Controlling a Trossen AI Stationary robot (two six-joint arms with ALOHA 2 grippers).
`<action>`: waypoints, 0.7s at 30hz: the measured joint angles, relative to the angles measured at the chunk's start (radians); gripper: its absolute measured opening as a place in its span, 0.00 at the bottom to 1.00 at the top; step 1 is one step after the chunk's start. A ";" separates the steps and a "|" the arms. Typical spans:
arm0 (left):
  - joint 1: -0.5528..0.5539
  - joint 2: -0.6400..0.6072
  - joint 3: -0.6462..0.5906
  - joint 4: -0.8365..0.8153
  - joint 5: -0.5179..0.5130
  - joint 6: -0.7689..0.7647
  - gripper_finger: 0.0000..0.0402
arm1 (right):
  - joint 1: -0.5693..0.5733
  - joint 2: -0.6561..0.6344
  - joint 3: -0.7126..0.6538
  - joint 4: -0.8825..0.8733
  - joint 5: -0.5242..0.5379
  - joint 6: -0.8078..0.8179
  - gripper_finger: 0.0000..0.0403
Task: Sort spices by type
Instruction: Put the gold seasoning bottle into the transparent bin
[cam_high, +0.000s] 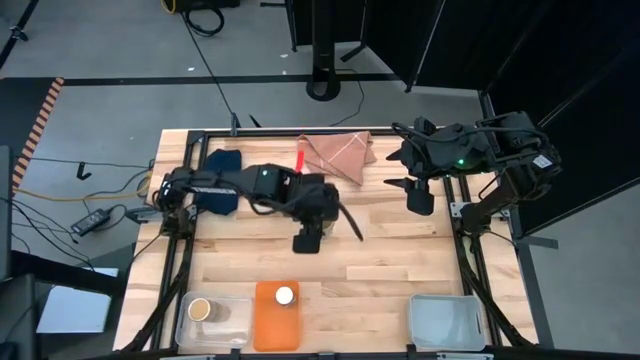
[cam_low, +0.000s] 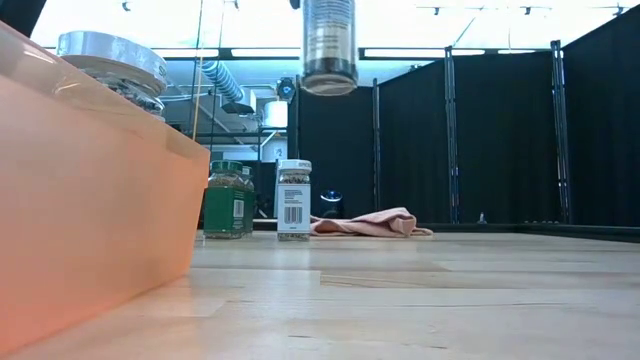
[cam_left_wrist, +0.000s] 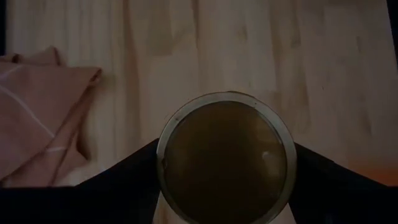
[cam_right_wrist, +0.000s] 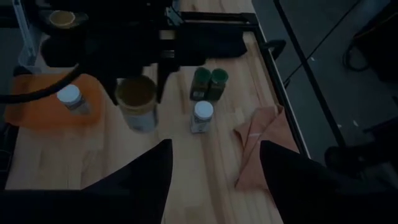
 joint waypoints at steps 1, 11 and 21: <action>-0.011 -0.001 0.000 -0.009 0.000 -0.004 0.67 | 0.000 0.000 0.000 0.002 0.000 0.000 0.62; -0.128 -0.027 0.000 -0.045 -0.005 -0.063 0.67 | 0.000 0.000 0.000 0.015 0.000 0.000 0.62; -0.227 -0.069 0.000 -0.083 -0.107 -0.176 0.67 | 0.000 0.000 0.000 0.064 0.000 -0.004 0.62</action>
